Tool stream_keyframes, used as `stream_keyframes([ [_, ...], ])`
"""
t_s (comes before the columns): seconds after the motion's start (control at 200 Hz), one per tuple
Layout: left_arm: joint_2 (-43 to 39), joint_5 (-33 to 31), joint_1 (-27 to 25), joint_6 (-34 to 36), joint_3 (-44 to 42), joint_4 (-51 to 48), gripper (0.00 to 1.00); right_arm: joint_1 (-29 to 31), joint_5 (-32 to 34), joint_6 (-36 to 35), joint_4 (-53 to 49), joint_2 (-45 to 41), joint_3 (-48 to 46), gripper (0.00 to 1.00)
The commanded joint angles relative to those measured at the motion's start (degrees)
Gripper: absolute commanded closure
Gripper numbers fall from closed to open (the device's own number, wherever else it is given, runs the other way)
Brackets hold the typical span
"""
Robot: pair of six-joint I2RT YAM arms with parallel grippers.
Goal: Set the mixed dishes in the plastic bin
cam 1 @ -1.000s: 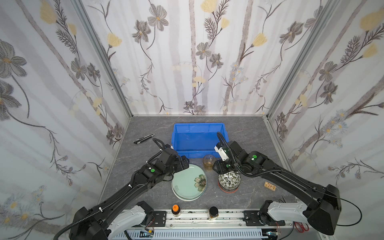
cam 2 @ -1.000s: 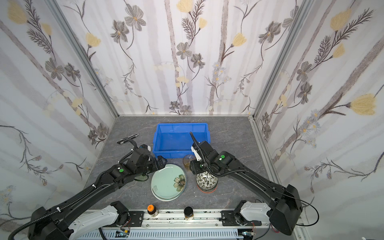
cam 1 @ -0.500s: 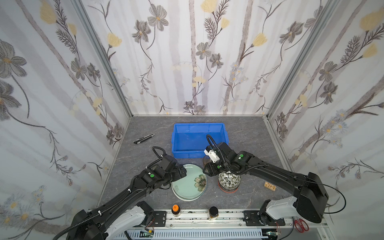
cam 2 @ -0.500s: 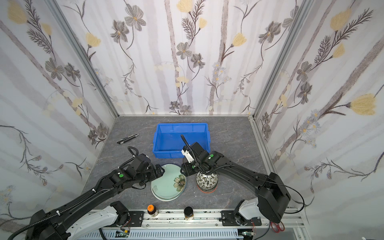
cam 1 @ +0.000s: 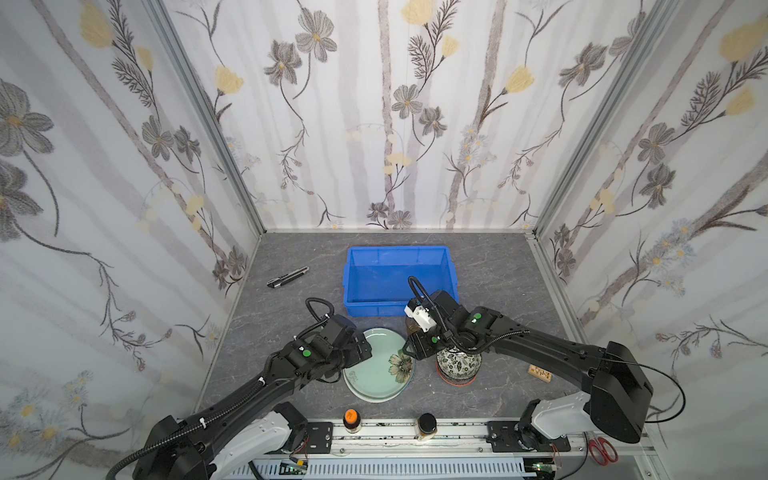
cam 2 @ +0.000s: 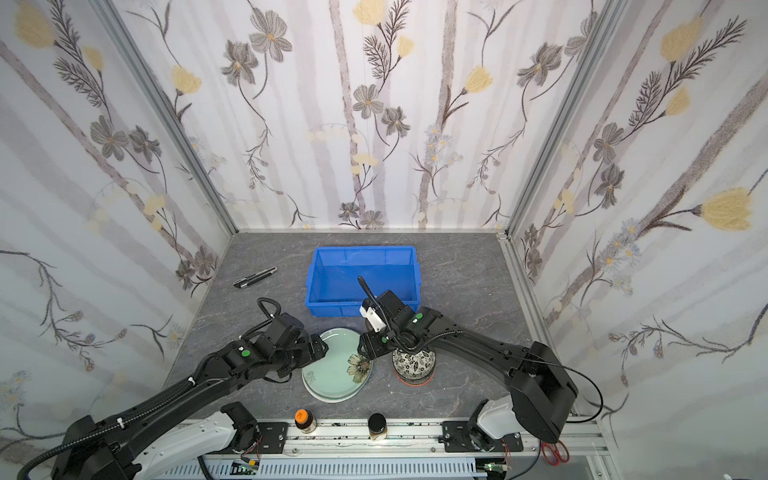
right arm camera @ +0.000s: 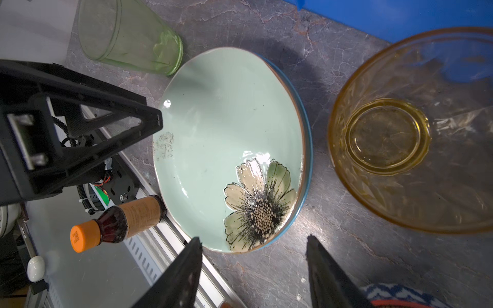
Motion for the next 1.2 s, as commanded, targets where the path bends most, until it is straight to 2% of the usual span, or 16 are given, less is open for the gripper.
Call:
stream_keyframes([
  [0.0, -0.1, -1.6, 0.0, -0.8, -0.5, -1.3, 0.0, 0.3, -0.5, 0.8, 3.8, 2.2, -0.4, 0.37],
  [0.485, 0.2, -2.7, 0.0, 0.1, -0.7, -1.1, 0.0, 0.8, -0.2, 1.3, 4.9, 6.5, 0.8, 0.34],
  [0.79, 0.0, -2.7, 0.0, -0.2, -0.9, -0.8, 0.0, 1.3, 0.5, 1.9, 4.3, 6.2, 1.8, 0.33],
  [0.929, 0.0, -2.4, 0.0, -0.6, -1.4, -0.2, 0.0, 1.4, 2.8, 3.6, 4.1, 5.6, 1.7, 0.29],
  [1.194, 0.0, -2.1, -0.1, -1.0, -2.0, 1.3, 0.0, 1.9, 2.2, 4.6, 5.1, 6.2, 0.9, 0.27],
])
